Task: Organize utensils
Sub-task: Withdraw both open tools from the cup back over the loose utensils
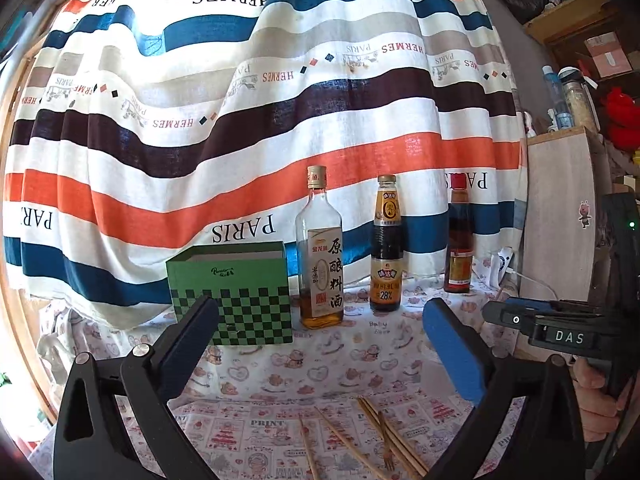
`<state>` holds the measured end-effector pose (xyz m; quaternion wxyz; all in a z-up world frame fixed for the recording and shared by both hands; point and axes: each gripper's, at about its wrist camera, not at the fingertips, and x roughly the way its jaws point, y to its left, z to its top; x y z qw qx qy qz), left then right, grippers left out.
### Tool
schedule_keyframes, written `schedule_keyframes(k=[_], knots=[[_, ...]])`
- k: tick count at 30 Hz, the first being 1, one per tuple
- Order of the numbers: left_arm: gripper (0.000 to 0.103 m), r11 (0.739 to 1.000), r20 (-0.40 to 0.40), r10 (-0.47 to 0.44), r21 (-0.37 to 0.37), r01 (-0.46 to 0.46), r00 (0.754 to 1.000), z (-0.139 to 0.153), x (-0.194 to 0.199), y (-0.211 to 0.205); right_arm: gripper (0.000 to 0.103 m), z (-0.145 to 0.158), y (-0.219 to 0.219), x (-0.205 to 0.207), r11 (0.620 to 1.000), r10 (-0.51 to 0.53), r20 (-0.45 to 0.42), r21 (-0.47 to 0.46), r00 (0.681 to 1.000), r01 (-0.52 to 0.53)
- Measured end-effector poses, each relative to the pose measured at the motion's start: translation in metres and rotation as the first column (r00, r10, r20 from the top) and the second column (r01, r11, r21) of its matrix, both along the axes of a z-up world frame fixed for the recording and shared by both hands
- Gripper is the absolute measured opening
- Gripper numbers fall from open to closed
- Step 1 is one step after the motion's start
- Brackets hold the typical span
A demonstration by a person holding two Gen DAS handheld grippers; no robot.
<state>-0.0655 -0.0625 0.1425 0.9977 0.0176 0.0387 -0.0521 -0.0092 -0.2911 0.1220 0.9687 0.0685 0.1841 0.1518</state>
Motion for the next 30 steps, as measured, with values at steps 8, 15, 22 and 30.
schedule_keyframes(k=[8,15,22,30], knots=[[0.103,0.997,-0.027,-0.022,-0.076,0.02,0.999,-0.037,-0.008,0.03,0.05,-0.035,0.009,-0.028,0.999,-0.025,0.045,0.036,0.999,0.024],[0.103,0.99,-0.158,0.044,-0.125,-0.065,0.986,-0.073,0.022,0.057,0.056,-0.075,0.017,0.001,0.999,-0.032,-0.011,-0.018,0.999,0.032],[0.103,0.981,-0.321,0.078,-0.145,-0.131,0.944,-0.109,0.046,0.074,0.063,-0.105,0.006,0.031,0.997,-0.072,-0.117,-0.051,0.991,0.066],[0.103,0.982,-0.376,0.111,-0.104,-0.161,0.92,-0.129,0.066,0.078,0.063,-0.123,0.002,0.044,0.999,-0.046,-0.226,-0.025,0.973,0.042]])
